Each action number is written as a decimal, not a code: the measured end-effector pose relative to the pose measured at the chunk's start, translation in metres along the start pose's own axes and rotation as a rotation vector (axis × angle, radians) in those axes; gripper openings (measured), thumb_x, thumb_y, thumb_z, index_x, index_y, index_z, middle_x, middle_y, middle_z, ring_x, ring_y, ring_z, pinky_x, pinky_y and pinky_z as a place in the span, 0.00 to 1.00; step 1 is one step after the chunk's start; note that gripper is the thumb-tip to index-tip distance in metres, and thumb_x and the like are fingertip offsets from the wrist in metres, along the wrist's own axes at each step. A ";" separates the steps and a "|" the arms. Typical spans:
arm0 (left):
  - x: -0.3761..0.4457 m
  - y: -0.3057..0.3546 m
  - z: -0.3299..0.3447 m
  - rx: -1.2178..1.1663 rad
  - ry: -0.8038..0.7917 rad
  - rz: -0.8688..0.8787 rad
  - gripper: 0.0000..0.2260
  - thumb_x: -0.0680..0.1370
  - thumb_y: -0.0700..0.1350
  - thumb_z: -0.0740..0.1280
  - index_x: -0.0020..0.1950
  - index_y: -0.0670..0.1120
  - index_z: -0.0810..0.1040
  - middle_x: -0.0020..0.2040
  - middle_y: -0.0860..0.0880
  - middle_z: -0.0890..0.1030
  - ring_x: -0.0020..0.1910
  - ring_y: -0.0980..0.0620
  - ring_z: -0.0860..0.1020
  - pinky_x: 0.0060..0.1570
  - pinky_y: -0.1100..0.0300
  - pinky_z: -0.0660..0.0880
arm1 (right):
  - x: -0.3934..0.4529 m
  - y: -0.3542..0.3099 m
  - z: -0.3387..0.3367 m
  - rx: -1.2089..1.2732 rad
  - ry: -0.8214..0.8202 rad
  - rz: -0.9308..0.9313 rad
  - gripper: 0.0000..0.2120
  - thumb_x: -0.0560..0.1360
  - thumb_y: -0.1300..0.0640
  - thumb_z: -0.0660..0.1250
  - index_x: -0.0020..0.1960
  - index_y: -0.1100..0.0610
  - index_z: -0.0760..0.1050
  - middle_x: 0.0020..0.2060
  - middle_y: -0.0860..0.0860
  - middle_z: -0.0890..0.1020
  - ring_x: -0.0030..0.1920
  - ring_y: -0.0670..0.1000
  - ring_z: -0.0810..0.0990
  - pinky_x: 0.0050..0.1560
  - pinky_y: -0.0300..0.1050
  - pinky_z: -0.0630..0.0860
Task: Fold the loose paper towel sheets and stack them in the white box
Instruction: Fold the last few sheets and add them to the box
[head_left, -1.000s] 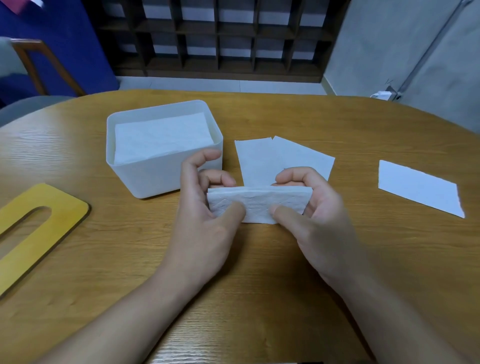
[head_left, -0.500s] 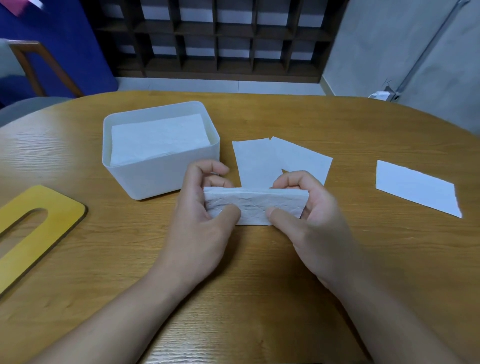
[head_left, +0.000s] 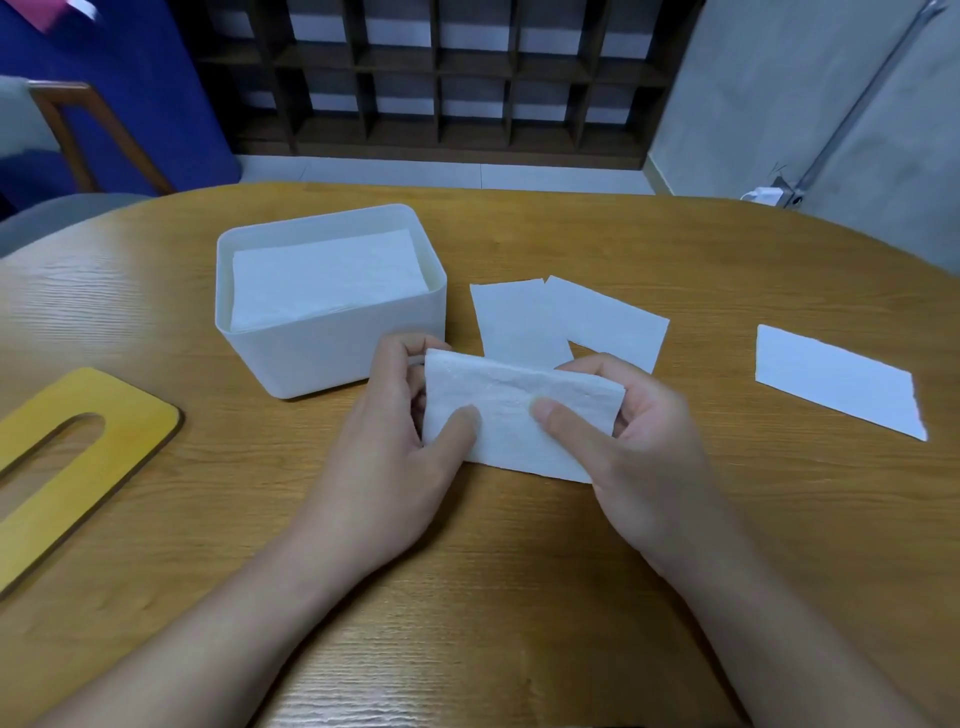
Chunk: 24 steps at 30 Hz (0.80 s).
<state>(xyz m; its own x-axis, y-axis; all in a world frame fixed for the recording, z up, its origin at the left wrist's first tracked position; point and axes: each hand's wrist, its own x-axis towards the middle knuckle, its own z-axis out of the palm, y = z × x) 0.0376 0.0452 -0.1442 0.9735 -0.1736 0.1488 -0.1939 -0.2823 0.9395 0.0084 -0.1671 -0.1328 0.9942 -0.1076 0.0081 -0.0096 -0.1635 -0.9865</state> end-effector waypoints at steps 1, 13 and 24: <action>-0.002 0.002 -0.002 0.044 0.002 0.015 0.17 0.84 0.41 0.71 0.67 0.55 0.69 0.52 0.55 0.87 0.46 0.54 0.84 0.45 0.63 0.76 | 0.000 0.000 0.000 0.005 0.000 0.007 0.02 0.82 0.56 0.76 0.52 0.53 0.84 0.46 0.56 0.88 0.49 0.62 0.88 0.53 0.74 0.82; -0.012 0.036 -0.038 0.053 0.128 0.164 0.24 0.86 0.40 0.69 0.76 0.58 0.65 0.45 0.53 0.85 0.44 0.50 0.85 0.40 0.60 0.77 | -0.009 -0.020 0.009 0.191 0.207 -0.041 0.16 0.80 0.66 0.75 0.65 0.55 0.79 0.38 0.54 0.81 0.33 0.47 0.76 0.34 0.37 0.73; 0.024 0.030 -0.103 0.347 0.480 0.321 0.06 0.87 0.40 0.66 0.60 0.50 0.77 0.44 0.55 0.75 0.43 0.51 0.74 0.43 0.49 0.71 | 0.076 -0.096 0.078 -0.202 0.163 -0.385 0.06 0.80 0.59 0.77 0.48 0.53 0.81 0.43 0.49 0.85 0.33 0.53 0.81 0.36 0.49 0.81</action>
<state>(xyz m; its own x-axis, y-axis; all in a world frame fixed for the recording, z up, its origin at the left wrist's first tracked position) 0.0673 0.1295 -0.0813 0.7915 0.1163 0.6000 -0.4324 -0.5872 0.6842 0.0936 -0.0835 -0.0499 0.8999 -0.1517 0.4090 0.3201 -0.4074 -0.8553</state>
